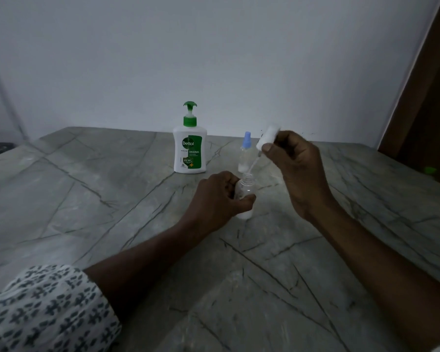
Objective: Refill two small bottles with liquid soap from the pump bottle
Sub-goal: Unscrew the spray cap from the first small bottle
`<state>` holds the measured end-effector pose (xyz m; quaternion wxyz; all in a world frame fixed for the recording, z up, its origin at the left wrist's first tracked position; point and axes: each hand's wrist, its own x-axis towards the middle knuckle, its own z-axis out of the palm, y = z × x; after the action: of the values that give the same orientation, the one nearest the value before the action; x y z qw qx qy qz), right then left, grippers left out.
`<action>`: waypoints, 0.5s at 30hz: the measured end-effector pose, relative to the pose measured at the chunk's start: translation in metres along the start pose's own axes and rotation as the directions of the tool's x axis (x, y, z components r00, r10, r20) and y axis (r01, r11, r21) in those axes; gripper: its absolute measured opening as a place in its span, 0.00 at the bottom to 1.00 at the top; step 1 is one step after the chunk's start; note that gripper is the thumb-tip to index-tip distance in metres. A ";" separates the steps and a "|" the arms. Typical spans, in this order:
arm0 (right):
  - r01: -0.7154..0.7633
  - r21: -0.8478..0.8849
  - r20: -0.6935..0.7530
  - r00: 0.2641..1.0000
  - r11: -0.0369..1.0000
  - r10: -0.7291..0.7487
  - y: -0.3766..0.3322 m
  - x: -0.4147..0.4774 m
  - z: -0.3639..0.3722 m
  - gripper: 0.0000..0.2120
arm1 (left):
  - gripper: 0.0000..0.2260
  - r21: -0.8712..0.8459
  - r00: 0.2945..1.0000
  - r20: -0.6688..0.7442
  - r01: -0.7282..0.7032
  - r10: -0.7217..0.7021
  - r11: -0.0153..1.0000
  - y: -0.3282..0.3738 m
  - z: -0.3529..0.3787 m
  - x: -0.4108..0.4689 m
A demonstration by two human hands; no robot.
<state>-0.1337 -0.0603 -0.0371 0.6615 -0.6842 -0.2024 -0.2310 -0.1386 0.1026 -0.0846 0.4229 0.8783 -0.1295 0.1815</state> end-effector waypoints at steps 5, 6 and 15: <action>0.042 0.156 -0.104 0.994 0.987 -0.026 -0.015 0.011 -0.008 0.06 | 0.16 0.013 1.000 0.015 0.009 -0.009 1.000 0.001 -0.001 0.000; 0.050 0.170 -0.117 0.993 0.984 -0.030 -0.016 0.013 -0.010 0.06 | 0.16 0.017 1.000 0.021 0.010 -0.010 1.000 0.002 -0.001 0.000; 0.113 -0.592 0.100 0.993 0.798 -0.067 0.025 0.022 -0.040 0.10 | 0.16 -0.004 0.999 0.014 0.034 -0.034 0.999 0.002 -0.001 -0.001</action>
<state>-0.1035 -0.1018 -0.0442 0.3932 -0.8551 -0.1762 -0.2885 -0.1404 0.1027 -0.0830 0.4270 0.8806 -0.1179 0.1680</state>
